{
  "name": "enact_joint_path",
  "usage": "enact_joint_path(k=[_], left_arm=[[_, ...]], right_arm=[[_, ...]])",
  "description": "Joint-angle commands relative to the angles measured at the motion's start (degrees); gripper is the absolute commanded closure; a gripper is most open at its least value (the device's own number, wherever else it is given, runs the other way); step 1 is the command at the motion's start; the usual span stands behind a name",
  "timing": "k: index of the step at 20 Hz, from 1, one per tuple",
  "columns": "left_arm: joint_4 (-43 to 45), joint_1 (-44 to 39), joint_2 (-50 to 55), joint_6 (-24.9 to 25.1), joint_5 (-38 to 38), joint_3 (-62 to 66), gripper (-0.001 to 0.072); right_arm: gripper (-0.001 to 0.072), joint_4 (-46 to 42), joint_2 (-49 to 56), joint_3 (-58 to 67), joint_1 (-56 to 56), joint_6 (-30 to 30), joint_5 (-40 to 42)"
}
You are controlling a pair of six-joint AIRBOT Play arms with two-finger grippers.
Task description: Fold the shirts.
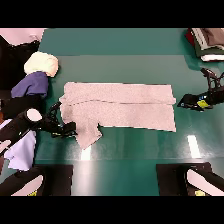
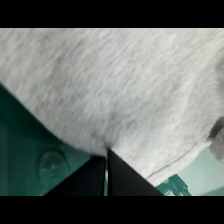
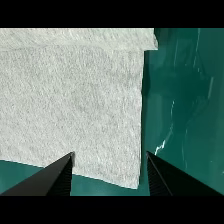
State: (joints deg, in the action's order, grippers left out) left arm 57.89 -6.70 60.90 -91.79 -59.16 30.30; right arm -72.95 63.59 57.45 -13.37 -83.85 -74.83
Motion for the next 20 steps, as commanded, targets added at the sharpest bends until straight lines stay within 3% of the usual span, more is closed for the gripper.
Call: enact_joint_path(k=[1,6,15,20], left_arm=[[-0.79,0.02,0.33,2.19,1.66,0.83,0.0686],[6.56,0.02,-1.2,2.47,-3.06,7.02,0.0686],[7.89,0.02,-1.33,5.2,-6.08,11.78,0.0686],[7.91,0.02,-1.33,5.27,-6.64,11.78,0.0686]], right_arm=[[0.0198,-0.09,-0.04,-0.48,-0.98,-0.02,-0.57],[0.0198,-0.02,0.37,-8.74,-4.04,0.42,0.83],[0.0199,2.38,6.93,-13.88,-1.18,1.44,0.15],[0.0294,2.45,6.93,-13.88,-0.72,1.42,1.81]])
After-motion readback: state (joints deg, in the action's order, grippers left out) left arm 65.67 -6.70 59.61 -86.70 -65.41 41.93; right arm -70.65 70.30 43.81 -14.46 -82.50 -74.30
